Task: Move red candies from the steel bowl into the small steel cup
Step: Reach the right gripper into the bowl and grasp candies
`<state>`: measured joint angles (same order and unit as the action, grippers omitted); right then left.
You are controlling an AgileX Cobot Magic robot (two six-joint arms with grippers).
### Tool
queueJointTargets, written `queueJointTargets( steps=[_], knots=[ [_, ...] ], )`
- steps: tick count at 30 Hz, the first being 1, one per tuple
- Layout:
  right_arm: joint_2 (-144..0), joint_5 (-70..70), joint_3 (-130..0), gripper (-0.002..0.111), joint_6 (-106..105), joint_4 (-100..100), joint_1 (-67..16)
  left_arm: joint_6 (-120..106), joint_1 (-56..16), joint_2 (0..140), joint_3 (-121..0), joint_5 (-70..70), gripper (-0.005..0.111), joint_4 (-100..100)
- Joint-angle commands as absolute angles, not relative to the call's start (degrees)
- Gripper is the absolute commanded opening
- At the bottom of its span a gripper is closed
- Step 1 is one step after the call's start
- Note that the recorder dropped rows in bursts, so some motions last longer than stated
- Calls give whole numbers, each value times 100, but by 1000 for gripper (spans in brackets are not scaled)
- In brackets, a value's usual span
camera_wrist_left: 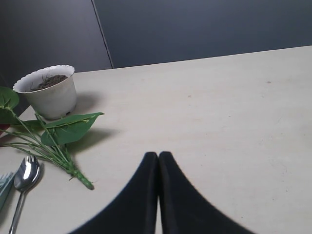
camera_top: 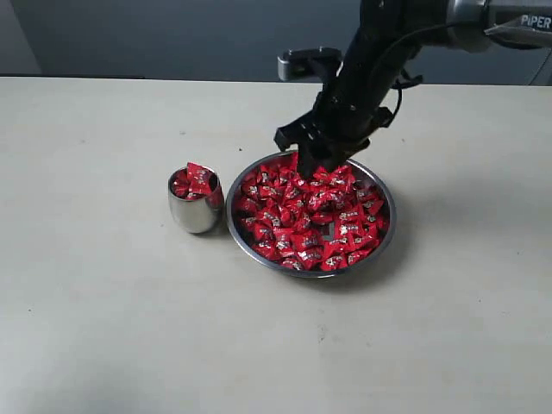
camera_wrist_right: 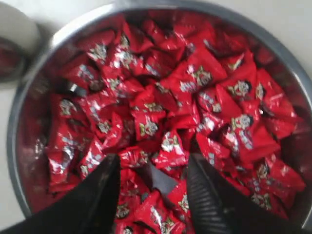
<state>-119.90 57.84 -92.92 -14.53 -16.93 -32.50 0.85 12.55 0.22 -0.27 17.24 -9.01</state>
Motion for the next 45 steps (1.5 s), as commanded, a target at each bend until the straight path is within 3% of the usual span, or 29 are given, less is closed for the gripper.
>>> queueJointTargets(
  steps=[1, 25, 28, 31, 45],
  knots=[
    [-11789, 5309, -8584, 43, -1501, -1658, -3205, 107, 1249, 0, 0, 1663, 0, -913],
    [-12329, 4282, -8016, 42, -1980, -1980, -3205, 107, 1249, 0, 0, 1663, 0, -913],
    [-12369, 4270, -8016, 31, -1980, -1980, -3205, 107, 1249, 0, 0, 1663, 0, -913],
    [-12330, 4282, -8016, -1, -1968, -1980, -3205, 107, 1249, 0, 0, 1663, 0, -913],
    [-11203, 4876, -8027, 0, -1943, -1958, -3205, 107, 1249, 0, 0, 1663, 0, -913]
  ],
)
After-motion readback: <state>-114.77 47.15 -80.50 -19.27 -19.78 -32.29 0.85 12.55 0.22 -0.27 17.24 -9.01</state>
